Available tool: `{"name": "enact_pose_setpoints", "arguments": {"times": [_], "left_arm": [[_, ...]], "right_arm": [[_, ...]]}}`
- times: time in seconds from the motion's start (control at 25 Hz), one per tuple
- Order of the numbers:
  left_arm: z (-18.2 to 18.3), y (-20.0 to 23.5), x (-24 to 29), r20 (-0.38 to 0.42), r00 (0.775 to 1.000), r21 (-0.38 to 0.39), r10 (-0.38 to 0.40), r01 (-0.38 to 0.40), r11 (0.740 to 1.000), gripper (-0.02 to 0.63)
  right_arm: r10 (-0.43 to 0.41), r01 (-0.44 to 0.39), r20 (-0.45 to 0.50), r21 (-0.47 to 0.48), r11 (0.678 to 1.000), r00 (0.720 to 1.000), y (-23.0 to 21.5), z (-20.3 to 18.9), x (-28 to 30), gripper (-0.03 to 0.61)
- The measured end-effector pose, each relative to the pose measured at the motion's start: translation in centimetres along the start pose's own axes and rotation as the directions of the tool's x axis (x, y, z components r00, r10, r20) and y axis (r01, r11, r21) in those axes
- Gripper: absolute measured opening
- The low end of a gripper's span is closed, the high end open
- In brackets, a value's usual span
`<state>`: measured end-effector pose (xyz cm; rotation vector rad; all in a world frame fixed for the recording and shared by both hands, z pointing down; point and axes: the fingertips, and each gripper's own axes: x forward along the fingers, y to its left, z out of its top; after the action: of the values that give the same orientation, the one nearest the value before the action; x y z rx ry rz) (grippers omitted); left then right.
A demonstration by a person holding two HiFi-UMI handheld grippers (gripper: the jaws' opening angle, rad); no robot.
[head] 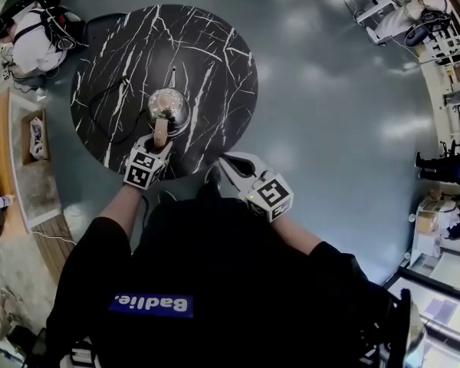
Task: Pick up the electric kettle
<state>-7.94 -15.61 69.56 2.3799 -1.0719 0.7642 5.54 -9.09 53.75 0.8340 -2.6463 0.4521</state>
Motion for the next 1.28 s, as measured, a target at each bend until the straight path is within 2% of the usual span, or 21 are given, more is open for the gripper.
{"name": "enact_pose_setpoints", "arguments": {"times": [0.24, 0.44, 0.84, 1.28], "left_arm": [[-0.1, 0.0, -0.1, 0.009, 1.000, -0.021, -0.002, 0.002, 1.000, 0.112], [0.8, 0.0, -0.4, 0.083, 0.997, -0.034, -0.001, 0.004, 0.999, 0.109], [1.4, -0.3, -0.6, 0.138, 0.990, -0.022, -0.008, 0.011, 1.000, 0.107], [3.6, -0.5, -0.9, 0.189, 0.982, 0.072, -0.019, 0.005, 0.997, 0.107]], "right_arm": [[-0.009, 0.009, 0.002, -0.001, 1.000, 1.000, -0.3, 0.0, -0.3, 0.005], [-0.022, 0.022, 0.010, -0.005, 1.000, 1.000, -0.6, 0.3, -0.8, 0.005], [-0.053, 0.053, 0.013, -0.010, 0.999, 0.999, -1.2, 0.2, -1.9, 0.005], [-0.053, 0.053, 0.009, -0.013, 0.999, 0.999, -1.1, -0.2, -1.9, 0.005]]}}
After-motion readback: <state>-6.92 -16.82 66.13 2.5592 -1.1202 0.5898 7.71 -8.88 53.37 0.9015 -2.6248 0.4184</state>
